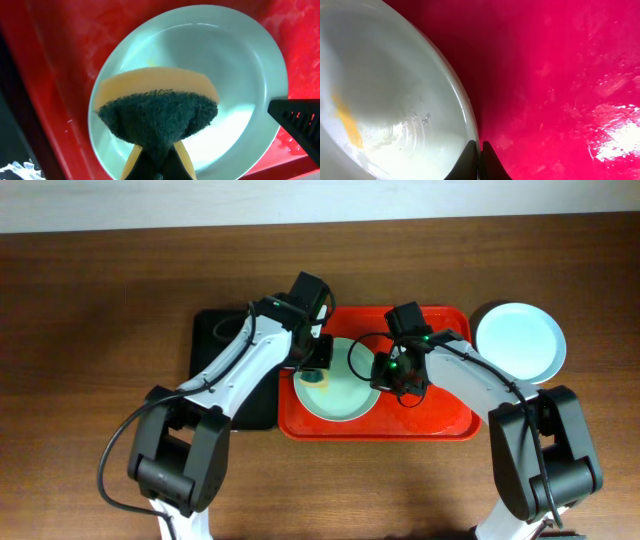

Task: Clean dirty plates on tray and stack at the side
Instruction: 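Lift the sponge with the left gripper and move it onto the blue plate, then scrub the blue plate with the sponge while the right gripper holds its rim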

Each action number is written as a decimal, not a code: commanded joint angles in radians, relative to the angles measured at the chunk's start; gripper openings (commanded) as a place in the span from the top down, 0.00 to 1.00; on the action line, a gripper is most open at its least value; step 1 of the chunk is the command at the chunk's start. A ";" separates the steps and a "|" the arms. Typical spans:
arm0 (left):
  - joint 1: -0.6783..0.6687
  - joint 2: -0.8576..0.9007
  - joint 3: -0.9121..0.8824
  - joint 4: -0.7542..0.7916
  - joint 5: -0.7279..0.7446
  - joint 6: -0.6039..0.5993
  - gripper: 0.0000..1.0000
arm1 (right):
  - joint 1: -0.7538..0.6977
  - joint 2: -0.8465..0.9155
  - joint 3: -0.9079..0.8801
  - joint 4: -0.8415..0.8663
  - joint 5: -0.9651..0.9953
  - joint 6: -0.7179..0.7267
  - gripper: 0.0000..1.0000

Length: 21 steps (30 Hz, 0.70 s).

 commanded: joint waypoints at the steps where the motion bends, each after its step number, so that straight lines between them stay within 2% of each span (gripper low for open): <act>1: -0.020 0.043 0.014 0.009 -0.014 -0.048 1.00 | 0.005 0.002 -0.010 -0.002 0.034 0.005 0.96; 11: -0.031 0.177 0.014 0.006 -0.036 -0.069 1.00 | 0.006 0.002 -0.011 -0.004 0.034 0.005 0.96; 14: -0.046 0.226 0.014 0.005 0.064 -0.063 1.00 | 0.006 0.002 -0.011 -0.004 0.033 0.005 0.96; 18: -0.059 0.233 0.017 0.021 0.275 -0.010 1.00 | 0.006 0.002 -0.011 -0.004 0.031 0.005 0.96; 21: -0.050 0.205 0.035 0.026 0.336 -0.008 1.00 | 0.006 0.002 -0.011 -0.005 0.031 0.005 0.96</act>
